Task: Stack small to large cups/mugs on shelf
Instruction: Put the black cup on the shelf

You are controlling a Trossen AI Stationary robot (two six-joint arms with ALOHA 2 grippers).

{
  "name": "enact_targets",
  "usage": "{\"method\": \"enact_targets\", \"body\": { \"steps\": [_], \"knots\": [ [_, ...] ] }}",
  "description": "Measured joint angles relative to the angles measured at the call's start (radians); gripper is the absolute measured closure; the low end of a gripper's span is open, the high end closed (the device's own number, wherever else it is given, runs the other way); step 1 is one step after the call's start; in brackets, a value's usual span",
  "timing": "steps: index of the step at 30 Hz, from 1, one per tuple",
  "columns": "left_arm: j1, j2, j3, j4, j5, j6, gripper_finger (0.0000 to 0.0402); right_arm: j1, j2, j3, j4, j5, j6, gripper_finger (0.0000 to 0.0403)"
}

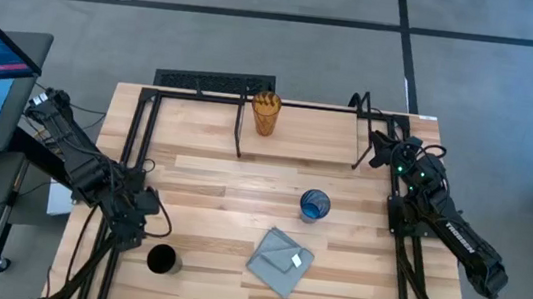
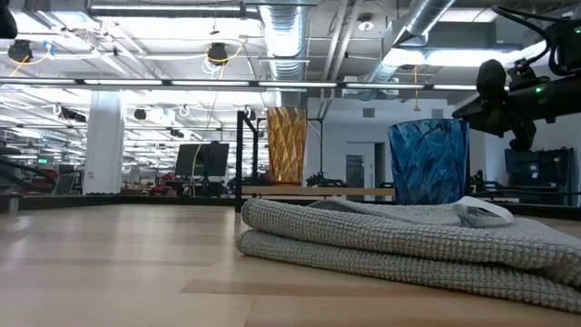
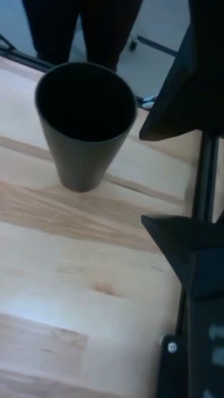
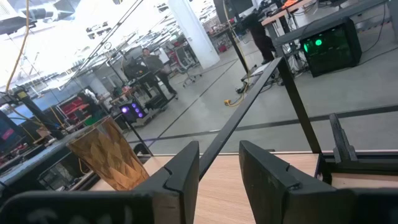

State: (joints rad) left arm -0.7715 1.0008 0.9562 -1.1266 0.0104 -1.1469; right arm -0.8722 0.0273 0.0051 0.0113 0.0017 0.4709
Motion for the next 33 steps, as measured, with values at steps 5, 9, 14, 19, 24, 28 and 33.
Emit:
{"method": "enact_targets", "body": {
  "steps": [5,9,14,19,24,28,33],
  "knots": [
    [0.012,0.007,0.0,0.071,-0.02,0.018,0.0193,0.0,0.0,0.0,0.0,0.0,0.0,0.0267],
    [0.006,0.007,0.0,0.14,-0.042,0.07,0.0193,0.0,0.0,0.0,0.0,0.0,0.0,0.0267],
    [0.006,0.045,0.0,0.103,-0.105,0.095,0.0193,0.0,0.001,0.0,0.0,0.0,0.0,0.0267],
    [0.006,0.12,0.0,0.1,-0.051,0.132,0.0193,0.0,0.001,0.0,0.0,0.0,0.0,0.0267],
    [0.006,0.179,0.026,0.106,-0.049,0.141,0.0193,0.0,0.001,0.0,0.0,0.0,0.0,0.0267],
    [0.006,0.206,0.044,0.107,-0.07,0.143,0.0193,0.0,0.001,0.0,0.0,0.0,0.0,0.0267],
    [0.008,0.251,0.043,0.108,-0.069,0.141,0.0193,0.0,0.001,0.0,0.0,0.0,0.0,0.0267]
  ]
}}
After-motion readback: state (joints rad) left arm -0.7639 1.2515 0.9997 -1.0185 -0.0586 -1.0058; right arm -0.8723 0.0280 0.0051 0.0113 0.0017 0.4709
